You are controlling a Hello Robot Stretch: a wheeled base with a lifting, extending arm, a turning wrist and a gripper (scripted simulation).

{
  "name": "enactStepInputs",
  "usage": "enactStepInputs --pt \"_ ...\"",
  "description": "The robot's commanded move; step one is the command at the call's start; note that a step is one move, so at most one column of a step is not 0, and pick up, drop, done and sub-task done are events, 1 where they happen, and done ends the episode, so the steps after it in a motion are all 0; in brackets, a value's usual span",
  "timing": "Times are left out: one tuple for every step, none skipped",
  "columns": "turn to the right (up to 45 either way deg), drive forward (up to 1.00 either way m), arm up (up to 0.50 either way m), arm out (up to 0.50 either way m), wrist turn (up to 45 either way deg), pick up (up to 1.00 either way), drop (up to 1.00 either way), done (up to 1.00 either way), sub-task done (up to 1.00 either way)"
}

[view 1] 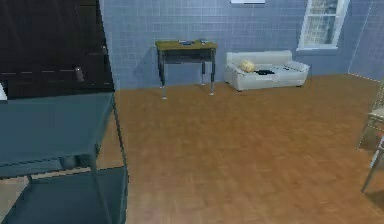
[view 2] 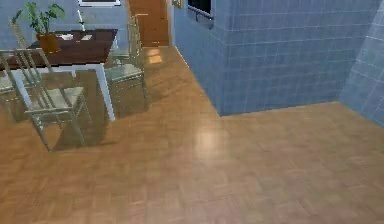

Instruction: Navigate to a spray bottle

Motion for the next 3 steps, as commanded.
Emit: enactStepInputs --pt "0.0 0.65 0.00 0.00 0.0 0.00 0.00 0.00 0.00" --pt "-6.0 0.00 0.00 0.00 0.0 0.00 0.00 0.00 0.00" --pt "0.0 1.00 0.00 0.00 0.0 0.00 0.00 0.00 0.00"
